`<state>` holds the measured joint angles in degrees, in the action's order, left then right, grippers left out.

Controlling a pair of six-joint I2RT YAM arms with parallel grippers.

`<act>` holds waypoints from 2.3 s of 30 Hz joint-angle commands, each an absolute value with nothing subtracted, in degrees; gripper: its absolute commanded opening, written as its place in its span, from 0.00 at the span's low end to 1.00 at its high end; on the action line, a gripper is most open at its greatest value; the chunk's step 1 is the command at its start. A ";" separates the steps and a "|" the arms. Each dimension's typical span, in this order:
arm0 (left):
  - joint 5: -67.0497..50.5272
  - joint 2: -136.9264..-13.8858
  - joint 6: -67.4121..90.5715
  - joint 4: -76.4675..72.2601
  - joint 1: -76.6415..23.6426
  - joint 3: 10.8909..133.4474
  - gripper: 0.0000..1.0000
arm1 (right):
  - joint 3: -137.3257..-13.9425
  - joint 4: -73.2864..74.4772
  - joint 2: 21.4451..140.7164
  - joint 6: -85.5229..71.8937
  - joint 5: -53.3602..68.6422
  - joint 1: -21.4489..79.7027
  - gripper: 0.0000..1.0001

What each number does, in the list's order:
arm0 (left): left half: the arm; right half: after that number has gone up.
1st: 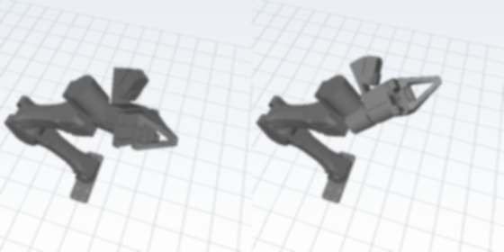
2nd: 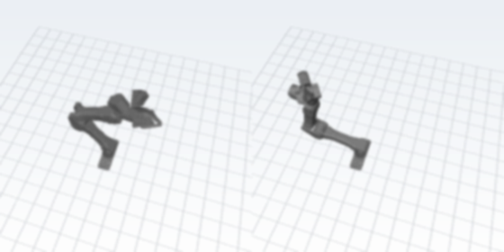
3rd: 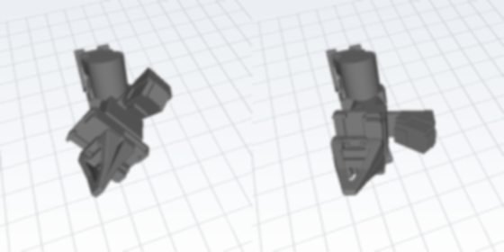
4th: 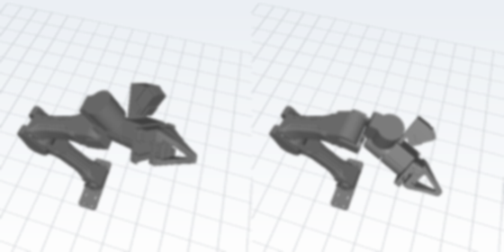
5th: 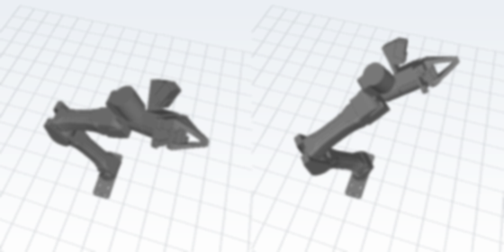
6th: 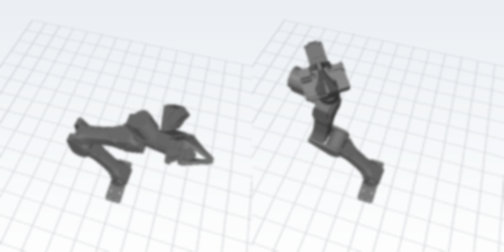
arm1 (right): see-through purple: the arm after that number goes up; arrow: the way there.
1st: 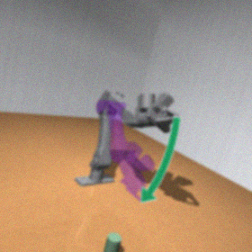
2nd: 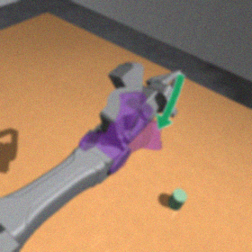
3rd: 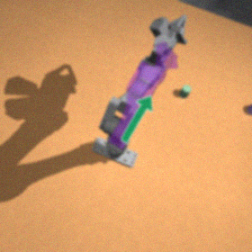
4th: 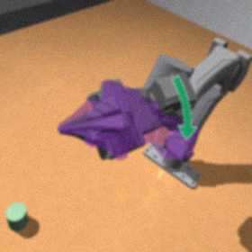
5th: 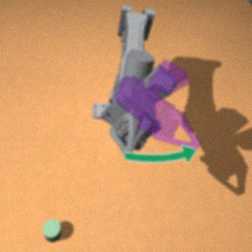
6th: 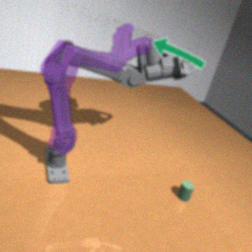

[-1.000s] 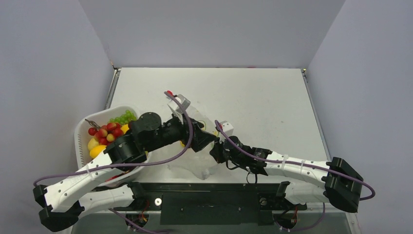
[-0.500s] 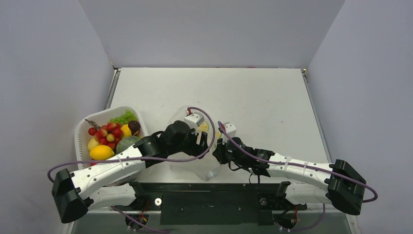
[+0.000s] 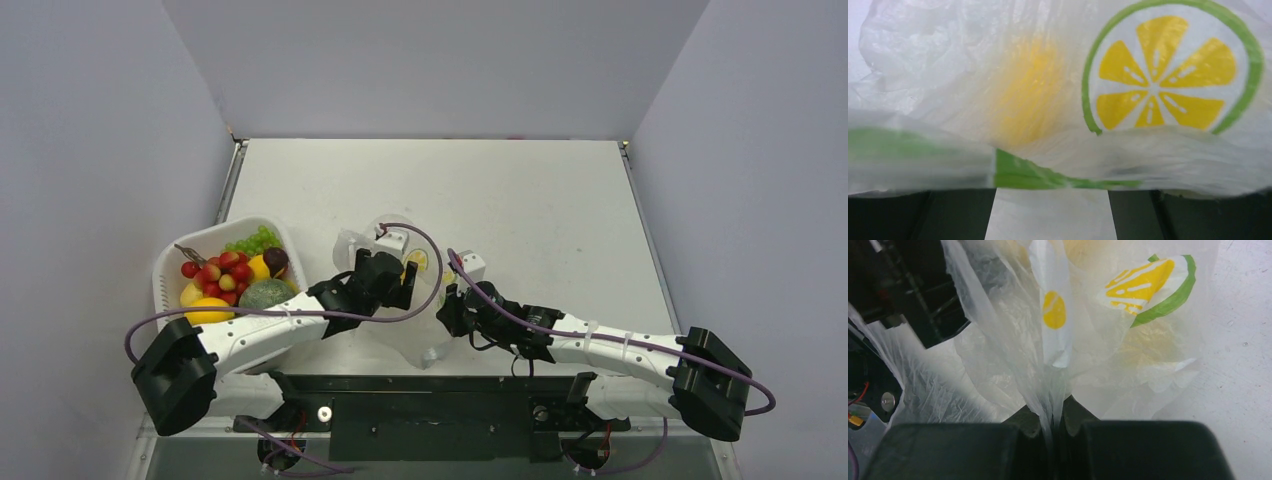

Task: Take the fake fruits out of the plastic bag
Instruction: Take out the fake fruit from the plastic bag.

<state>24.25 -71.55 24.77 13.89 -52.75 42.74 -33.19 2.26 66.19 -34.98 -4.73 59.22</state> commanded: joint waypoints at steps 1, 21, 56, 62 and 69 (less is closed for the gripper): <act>30.43 -75.03 23.36 5.04 -50.89 42.76 0.71 | -33.48 1.11 64.82 -34.66 -5.78 58.79 0.00; 17.27 -93.39 16.35 -10.30 -43.61 46.66 0.53 | -31.22 2.07 62.42 -34.72 -6.84 57.75 0.00; -24.36 -45.46 27.24 15.59 -42.82 43.35 0.00 | -35.44 7.59 62.50 -35.67 -15.24 49.79 0.00; -11.34 -40.66 21.38 27.56 -41.81 53.09 0.00 | -34.28 8.14 60.81 -35.79 -15.33 48.46 0.00; 25.16 -33.63 24.79 40.69 -41.67 58.27 0.00 | -33.50 8.49 59.57 -35.78 -15.02 47.61 0.00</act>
<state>-0.82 -37.34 22.94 30.44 -42.06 55.75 -33.85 8.88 60.95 -35.64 -13.76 48.21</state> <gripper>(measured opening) 0.584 0.006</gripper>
